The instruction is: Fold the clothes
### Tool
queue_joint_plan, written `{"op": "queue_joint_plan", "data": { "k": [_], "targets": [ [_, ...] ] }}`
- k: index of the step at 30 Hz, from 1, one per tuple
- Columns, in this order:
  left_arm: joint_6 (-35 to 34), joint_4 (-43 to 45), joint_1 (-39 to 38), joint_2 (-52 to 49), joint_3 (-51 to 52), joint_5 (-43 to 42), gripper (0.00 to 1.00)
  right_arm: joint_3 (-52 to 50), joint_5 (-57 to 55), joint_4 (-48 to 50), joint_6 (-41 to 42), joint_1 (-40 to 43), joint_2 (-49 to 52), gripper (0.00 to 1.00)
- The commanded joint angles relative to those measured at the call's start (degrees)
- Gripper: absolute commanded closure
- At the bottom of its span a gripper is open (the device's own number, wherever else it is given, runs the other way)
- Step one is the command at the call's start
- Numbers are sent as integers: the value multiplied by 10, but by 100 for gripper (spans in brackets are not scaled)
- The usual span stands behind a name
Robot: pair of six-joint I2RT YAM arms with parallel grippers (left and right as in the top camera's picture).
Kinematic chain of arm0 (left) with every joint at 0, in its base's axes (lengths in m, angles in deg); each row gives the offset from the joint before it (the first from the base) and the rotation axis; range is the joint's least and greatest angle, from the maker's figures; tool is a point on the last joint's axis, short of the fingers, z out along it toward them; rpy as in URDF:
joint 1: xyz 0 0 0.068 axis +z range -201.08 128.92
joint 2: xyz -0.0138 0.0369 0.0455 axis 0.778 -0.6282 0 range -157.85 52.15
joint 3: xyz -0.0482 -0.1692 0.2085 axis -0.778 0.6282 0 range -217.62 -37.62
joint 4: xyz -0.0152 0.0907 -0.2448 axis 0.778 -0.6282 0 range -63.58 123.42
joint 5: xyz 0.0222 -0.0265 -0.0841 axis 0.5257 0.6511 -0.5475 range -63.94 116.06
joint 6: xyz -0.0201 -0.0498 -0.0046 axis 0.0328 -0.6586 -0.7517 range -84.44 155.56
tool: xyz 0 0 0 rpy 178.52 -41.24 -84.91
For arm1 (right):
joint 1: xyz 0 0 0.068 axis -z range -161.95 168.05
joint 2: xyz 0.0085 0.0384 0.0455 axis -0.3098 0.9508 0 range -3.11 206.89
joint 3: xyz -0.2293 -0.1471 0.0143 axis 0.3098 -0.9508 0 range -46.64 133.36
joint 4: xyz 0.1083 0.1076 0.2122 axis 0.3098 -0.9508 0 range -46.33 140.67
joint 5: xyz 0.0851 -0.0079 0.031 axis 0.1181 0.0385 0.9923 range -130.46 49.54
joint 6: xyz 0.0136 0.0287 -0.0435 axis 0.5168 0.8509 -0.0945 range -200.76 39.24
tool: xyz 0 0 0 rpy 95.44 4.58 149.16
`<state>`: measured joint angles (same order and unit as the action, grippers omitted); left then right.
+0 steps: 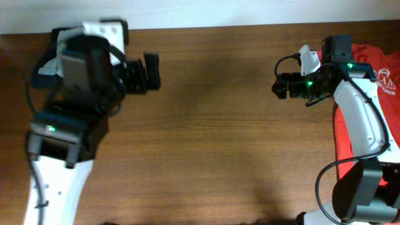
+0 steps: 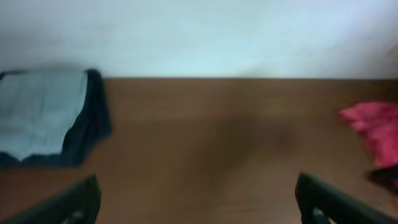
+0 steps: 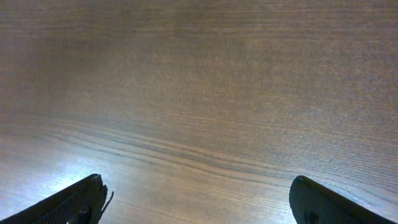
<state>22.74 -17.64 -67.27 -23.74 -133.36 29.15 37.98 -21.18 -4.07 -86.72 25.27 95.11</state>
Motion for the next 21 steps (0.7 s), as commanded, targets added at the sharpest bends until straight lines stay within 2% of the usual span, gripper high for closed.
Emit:
{"op": "queue_joint_plan", "data": {
  "k": [1,10,15,21],
  "targets": [
    [7,93,-3,65,195,60,1,0,-7,1,4,3,2,1],
    [7,347,10,161,533,73,1,0,-7,1,4,3,2,1],
    [7,476,26,217,673,73,1,0,-7,1,4,3,2,1],
    [7,562,39,290,802,73,1,0,-7,1,4,3,2,1]
  ]
}}
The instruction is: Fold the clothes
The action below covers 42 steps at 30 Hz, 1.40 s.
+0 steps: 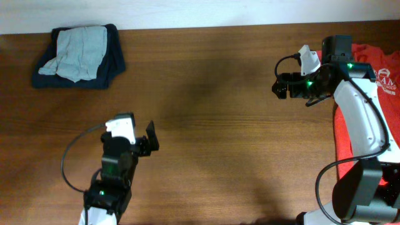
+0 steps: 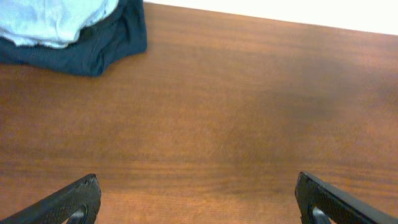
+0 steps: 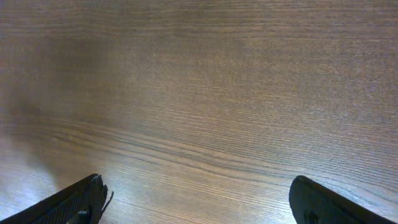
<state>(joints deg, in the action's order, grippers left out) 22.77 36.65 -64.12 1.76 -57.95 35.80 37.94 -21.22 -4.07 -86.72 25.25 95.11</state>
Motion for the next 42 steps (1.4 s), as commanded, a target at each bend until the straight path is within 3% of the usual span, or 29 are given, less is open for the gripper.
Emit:
{"op": "queue_joint_plan", "data": {
  "k": [1,20,32,42],
  "targets": [
    [4,23,10,46,63,6,1,0,-7,1,4,3,2,1],
    [-33,74,35,158,196,6,1,0,-7,1,4,3,2,1],
    [-32,-26,35,291,198,32,1,0,-7,1,4,3,2,1],
    [-32,-68,78,348,198,2,1,0,-7,1,4,3,2,1]
  ]
}}
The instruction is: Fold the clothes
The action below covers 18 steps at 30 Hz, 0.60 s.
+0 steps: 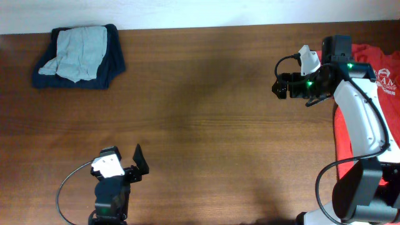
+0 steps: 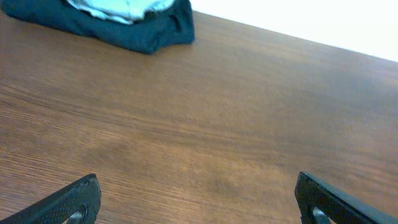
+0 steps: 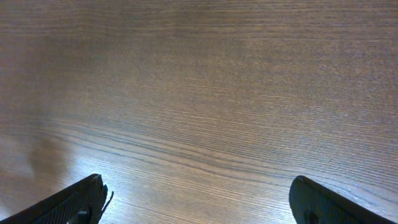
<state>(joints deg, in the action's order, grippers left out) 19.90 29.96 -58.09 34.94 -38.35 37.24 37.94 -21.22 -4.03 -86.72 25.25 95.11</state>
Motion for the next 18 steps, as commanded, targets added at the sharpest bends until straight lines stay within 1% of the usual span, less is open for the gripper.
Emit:
{"op": "queue_joint_plan", "data": {
  "k": [1,8,10,15,18],
  "targets": [
    [-3,-3,24,21,2,-15,1,0,-7,0,4,3,2,1],
    [4,-4,50,57,2,-24,1,0,-7,0,4,3,2,1],
    [26,-5,50,68,2,-34,1,0,-7,0,4,3,2,1],
    [114,-11,50,90,2,-87,1,0,-7,0,4,3,2,1],
    [126,-12,50,96,2,-89,1,0,-7,0,4,3,2,1]
  ]
}}
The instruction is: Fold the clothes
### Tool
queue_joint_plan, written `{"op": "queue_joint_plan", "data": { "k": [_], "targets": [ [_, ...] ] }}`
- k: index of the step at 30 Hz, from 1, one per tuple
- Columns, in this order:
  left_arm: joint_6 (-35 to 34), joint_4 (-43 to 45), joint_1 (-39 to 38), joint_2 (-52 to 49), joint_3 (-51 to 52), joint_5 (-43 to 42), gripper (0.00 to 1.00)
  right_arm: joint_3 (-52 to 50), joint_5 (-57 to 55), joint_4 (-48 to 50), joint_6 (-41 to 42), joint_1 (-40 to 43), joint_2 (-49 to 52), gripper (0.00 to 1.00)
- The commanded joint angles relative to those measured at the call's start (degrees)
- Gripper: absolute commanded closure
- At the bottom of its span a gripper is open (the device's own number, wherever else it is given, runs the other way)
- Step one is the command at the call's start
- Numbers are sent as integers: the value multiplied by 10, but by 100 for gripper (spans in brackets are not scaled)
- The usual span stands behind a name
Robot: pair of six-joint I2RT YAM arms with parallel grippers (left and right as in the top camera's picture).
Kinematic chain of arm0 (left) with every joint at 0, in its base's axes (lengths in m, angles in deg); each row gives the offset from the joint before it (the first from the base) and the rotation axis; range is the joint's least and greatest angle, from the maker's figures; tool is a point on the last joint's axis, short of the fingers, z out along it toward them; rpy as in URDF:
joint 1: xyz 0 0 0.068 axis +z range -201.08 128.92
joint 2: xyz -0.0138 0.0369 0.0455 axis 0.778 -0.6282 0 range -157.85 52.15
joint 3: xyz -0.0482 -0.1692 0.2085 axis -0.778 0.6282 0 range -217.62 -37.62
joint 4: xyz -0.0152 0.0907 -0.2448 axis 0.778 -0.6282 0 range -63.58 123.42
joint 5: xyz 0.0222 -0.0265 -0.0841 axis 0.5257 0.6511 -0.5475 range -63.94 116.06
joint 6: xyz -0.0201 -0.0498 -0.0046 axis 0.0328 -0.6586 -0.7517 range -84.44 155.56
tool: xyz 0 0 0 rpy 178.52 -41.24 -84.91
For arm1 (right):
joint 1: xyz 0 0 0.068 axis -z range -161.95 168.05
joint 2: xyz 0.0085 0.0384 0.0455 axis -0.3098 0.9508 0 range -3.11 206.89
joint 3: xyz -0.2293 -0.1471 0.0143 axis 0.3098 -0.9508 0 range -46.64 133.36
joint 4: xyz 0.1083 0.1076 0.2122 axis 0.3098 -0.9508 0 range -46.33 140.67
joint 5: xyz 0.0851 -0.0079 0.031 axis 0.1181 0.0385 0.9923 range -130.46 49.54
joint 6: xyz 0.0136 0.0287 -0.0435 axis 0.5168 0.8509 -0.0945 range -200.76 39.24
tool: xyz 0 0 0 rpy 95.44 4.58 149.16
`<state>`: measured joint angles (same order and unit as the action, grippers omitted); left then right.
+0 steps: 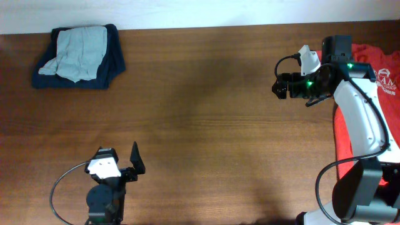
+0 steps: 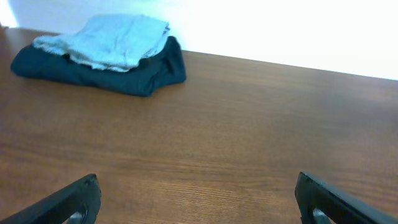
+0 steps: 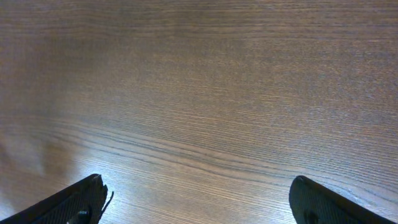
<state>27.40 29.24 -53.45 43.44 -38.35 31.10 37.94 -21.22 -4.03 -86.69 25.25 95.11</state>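
Note:
A folded stack, light grey cloth on dark navy (image 1: 78,55) (image 2: 102,55), lies at the table's far left corner. A red garment (image 1: 365,106) is spread along the right edge, partly under the right arm. My left gripper (image 1: 135,161) (image 2: 198,202) is low at the front left, open, over bare wood. My right gripper (image 1: 277,87) (image 3: 198,199) hovers at the far right, left of the red garment, open and empty.
The wooden table (image 1: 212,125) (image 3: 199,93) stretches between the two arms. A white wall (image 2: 280,31) runs behind the far edge. The right arm's white links (image 1: 359,119) lie across the red garment.
My left arm has drawn a little further back and left toward the front edge, and its camera now looks flatter at the folded stack. The right arm has not moved.
My left gripper was open right beside the folded stack at the far left corner. Then it stood open at the table's front left, the stack uncovered behind it. It has kept withdrawing toward the front edge. My right gripper stayed open and still throughout.

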Motion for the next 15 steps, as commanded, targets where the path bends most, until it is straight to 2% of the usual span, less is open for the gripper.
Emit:
{"op": "queue_joint_plan", "data": {
  "k": [1,15],
  "targets": [
    [52,-4,3,12,2,-27,1,0,-7,0,4,3,2,1],
    [52,-4,3,76,2,-23,1,0,-7,0,4,3,2,1]
  ]
}}
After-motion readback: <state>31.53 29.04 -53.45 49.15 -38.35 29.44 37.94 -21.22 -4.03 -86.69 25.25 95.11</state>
